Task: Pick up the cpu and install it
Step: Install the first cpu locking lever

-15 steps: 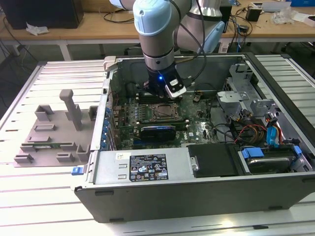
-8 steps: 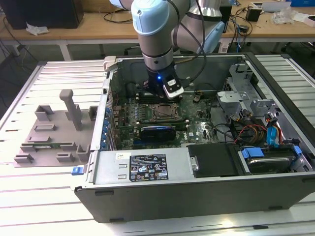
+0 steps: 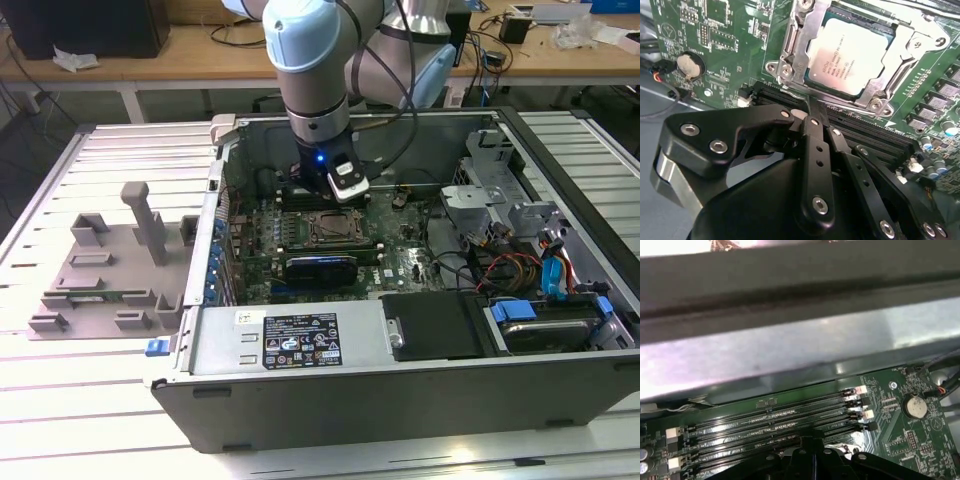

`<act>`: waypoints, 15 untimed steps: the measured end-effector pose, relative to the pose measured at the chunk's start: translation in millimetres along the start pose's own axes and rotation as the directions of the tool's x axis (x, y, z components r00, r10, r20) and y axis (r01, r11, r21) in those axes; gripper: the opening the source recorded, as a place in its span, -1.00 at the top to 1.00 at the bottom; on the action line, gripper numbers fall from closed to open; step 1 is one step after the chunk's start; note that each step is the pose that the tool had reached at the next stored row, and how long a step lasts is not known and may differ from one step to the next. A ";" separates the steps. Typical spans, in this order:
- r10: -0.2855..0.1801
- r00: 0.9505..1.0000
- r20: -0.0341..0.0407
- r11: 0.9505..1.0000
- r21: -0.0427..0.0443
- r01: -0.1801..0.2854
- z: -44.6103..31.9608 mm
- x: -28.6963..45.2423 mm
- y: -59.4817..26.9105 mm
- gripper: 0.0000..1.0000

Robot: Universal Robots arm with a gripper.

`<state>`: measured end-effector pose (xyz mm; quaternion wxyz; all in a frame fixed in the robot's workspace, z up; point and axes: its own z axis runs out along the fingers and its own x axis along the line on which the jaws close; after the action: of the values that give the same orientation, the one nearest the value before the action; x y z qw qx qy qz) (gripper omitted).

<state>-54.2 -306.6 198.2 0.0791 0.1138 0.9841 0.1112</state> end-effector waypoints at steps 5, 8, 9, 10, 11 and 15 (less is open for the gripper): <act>0.049 0.999 0.013 0.999 0.006 -0.049 1.0 2.5 0.2 0.79; 0.061 0.998 0.015 0.998 0.008 -0.061 0.7 5.6 1.2 0.79; 0.067 0.998 0.017 0.998 0.009 -0.067 0.8 6.4 1.7 0.79; 0.070 0.997 0.018 0.997 0.009 -0.070 1.0 6.7 2.4 0.79; 0.070 0.997 0.018 0.997 0.009 -0.070 0.9 6.7 2.4 0.79; 0.070 0.997 0.019 0.997 0.011 -0.070 -3.7 6.0 3.6 0.79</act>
<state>-59.9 -302.5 201.9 0.0834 0.1497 0.9794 0.1071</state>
